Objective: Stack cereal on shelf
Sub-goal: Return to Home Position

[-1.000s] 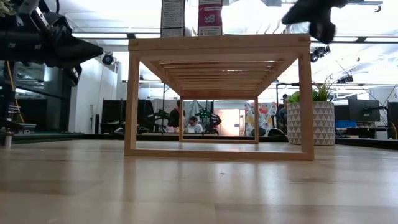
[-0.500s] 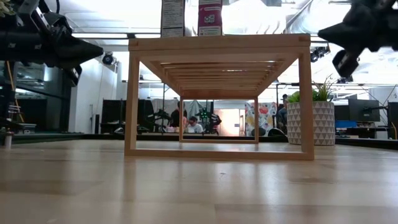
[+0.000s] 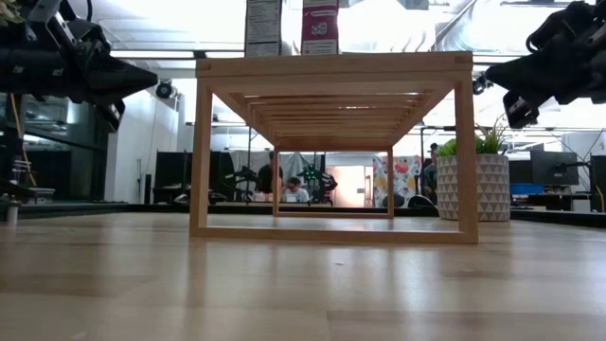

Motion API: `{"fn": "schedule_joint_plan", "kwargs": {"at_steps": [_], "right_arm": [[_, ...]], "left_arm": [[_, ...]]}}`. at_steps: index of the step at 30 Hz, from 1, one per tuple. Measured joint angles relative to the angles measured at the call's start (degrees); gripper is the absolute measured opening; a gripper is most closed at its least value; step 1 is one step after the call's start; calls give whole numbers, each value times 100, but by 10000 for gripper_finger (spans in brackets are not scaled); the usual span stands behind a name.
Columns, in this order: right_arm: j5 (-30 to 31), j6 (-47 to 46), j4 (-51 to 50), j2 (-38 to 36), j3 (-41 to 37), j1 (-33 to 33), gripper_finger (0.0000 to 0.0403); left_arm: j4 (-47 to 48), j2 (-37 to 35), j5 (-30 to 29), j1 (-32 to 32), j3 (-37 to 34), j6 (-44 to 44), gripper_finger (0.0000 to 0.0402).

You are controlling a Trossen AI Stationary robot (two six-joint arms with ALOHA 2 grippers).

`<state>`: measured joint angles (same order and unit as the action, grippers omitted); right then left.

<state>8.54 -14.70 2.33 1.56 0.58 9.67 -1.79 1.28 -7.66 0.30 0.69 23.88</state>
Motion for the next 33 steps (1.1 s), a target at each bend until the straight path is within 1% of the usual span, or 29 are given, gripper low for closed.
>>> {"fn": "schedule_joint_plan", "kwargs": {"at_steps": [11, 33], "right_arm": [[0, -777, -2, 0, 0, 0, 0], [2, -738, -7, 0, 0, 0, 0]], "left_arm": [[8, 7, 1, 0, 0, 0, 1], [9, 7, 2, 0, 0, -2, 1]]}}
